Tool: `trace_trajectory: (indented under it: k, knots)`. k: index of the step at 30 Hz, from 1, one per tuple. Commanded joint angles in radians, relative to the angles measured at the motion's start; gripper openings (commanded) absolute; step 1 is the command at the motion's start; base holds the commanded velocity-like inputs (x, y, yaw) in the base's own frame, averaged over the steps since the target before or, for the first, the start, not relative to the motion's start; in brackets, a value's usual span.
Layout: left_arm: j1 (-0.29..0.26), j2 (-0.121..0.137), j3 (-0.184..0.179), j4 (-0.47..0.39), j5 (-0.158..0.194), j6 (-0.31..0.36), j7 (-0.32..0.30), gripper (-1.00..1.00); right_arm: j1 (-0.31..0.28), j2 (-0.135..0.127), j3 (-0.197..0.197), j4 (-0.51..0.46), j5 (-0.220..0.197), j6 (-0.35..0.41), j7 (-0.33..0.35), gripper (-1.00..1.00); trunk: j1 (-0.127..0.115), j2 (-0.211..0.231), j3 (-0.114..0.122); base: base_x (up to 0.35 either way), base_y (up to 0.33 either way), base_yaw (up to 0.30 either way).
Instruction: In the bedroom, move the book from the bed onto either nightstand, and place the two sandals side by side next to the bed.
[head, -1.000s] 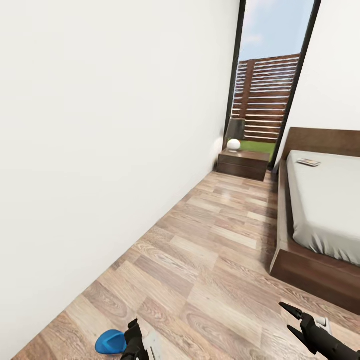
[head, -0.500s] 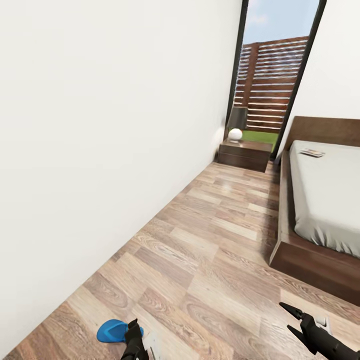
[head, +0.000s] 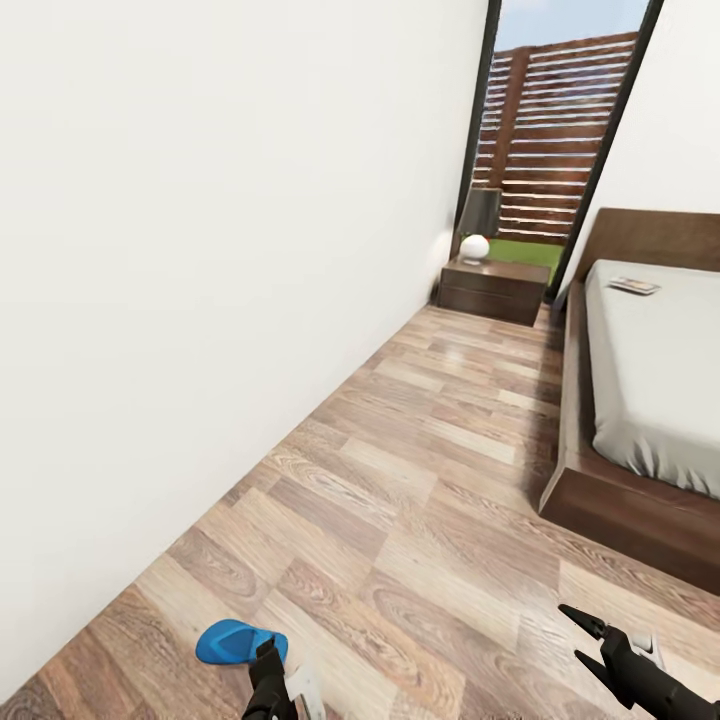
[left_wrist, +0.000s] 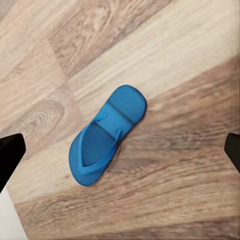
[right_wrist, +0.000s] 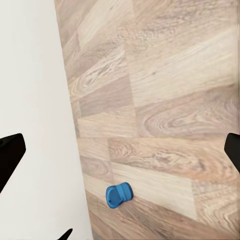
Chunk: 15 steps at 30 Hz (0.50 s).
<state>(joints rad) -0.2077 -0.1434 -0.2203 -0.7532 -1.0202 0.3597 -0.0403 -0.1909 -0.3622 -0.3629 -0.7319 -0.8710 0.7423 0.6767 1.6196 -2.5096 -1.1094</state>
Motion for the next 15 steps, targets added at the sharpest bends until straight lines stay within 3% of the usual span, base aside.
trace_trajectory:
  k: [1, 15]
  knots:
    - [0.0, 0.0, -0.002, -0.002, -0.009, 0.005, -0.004, 1.0, -0.001, 0.0, -0.002, 0.0, -0.002, 0.006, 0.001, 1.0, 0.0, -0.001, -0.005, 0.0, 0.0, 0.0]
    - [0.0, 0.001, -0.002, -0.002, -0.009, 0.005, -0.004, 1.0, 0.0, 0.0, -0.002, 0.0, -0.002, 0.006, 0.001, 1.0, 0.006, -0.004, -0.059, 0.0, 0.0, 0.0]
